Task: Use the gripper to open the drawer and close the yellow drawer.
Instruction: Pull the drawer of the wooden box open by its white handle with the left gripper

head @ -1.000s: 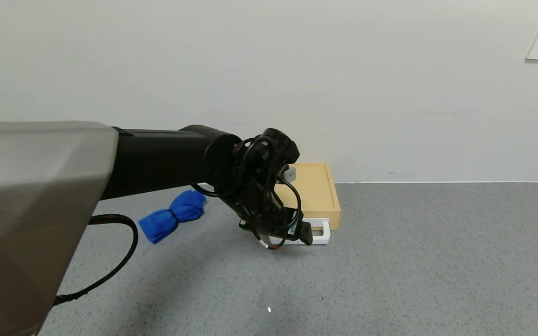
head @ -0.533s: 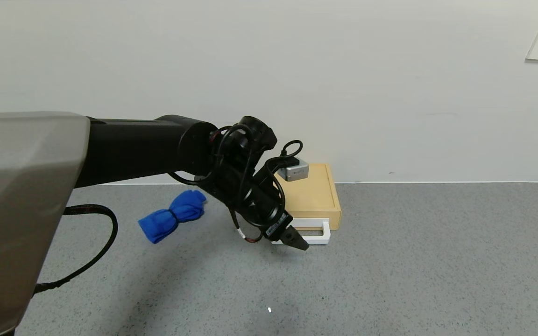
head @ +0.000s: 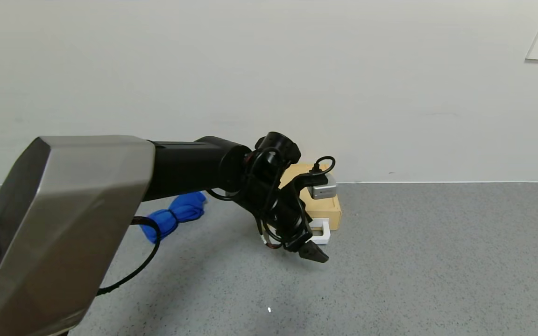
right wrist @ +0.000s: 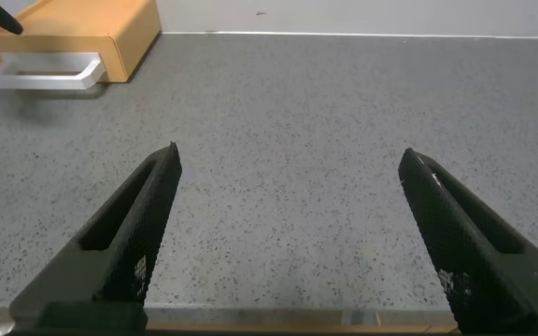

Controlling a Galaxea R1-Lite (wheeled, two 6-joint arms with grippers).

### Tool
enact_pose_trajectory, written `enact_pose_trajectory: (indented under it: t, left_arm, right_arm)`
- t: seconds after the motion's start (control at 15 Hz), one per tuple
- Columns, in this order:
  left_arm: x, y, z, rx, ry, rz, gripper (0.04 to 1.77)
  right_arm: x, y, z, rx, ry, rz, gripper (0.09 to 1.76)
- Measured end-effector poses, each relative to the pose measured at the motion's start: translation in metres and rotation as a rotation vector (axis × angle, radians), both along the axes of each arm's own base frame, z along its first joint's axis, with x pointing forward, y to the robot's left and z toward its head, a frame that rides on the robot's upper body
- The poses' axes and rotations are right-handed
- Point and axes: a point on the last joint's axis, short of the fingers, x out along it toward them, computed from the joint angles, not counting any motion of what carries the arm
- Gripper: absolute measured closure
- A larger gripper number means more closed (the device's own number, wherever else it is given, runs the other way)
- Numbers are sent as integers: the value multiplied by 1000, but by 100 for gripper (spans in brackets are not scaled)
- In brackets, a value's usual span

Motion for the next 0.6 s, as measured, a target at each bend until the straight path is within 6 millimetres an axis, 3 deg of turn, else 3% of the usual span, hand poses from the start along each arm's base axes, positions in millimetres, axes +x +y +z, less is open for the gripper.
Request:
enact_pose_trajectory:
  t: [0.33, 0.6]
  left_arm:
    - [5, -10, -23, 77, -73, -104, 8]
    - [13, -13, -37, 189, -159, -84, 8]
  right_arm:
    - [0, 0, 0, 0, 0, 0, 14]
    - [0, 0, 0, 0, 0, 0, 14]
